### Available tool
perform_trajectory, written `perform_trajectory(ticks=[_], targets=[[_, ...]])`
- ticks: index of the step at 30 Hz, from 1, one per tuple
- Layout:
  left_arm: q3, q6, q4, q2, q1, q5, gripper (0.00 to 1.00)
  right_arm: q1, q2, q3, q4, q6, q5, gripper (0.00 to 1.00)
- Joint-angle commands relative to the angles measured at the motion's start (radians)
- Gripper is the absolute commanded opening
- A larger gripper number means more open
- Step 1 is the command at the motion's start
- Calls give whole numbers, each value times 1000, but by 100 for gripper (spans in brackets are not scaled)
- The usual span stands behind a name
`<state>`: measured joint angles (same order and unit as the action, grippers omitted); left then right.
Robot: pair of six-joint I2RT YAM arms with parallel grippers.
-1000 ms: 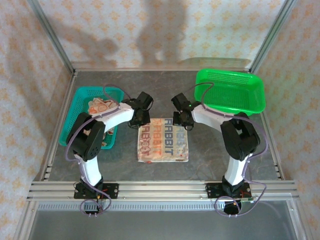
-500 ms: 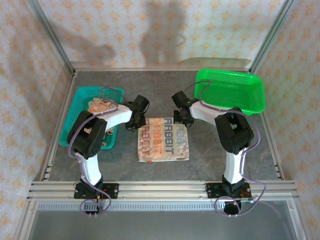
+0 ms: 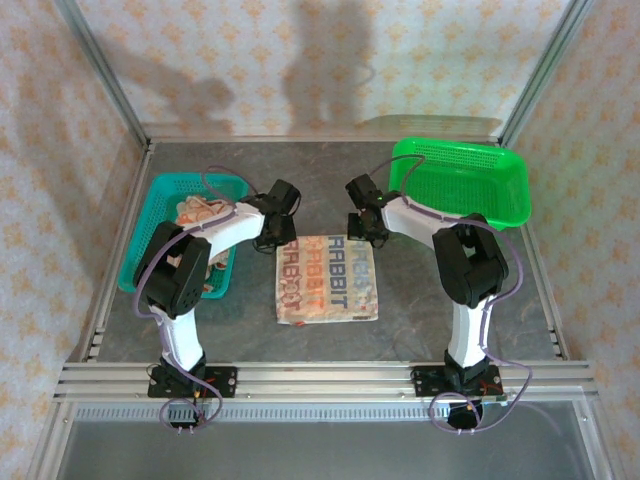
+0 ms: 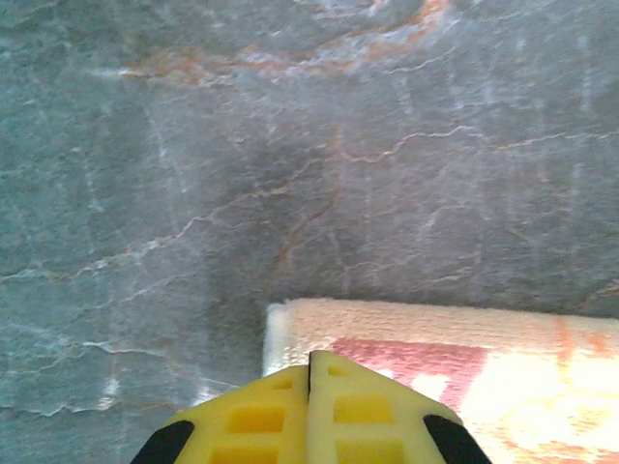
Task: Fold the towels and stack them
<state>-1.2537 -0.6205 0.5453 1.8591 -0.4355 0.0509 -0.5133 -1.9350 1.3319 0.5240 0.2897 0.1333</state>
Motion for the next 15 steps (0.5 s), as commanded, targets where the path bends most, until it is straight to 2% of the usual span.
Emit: perform_trajectory(ticks=[1,9,15], targets=[[-15,-12,-21,36,10,34,0,5,-32,10,18,-16,-22,0],[7,-27,-21,105,18,-6,0,15,-55,8,22,-25,-27,0],[10,-18,-4,16,22,-21,0,18,39,10,35,-13,-7,1]])
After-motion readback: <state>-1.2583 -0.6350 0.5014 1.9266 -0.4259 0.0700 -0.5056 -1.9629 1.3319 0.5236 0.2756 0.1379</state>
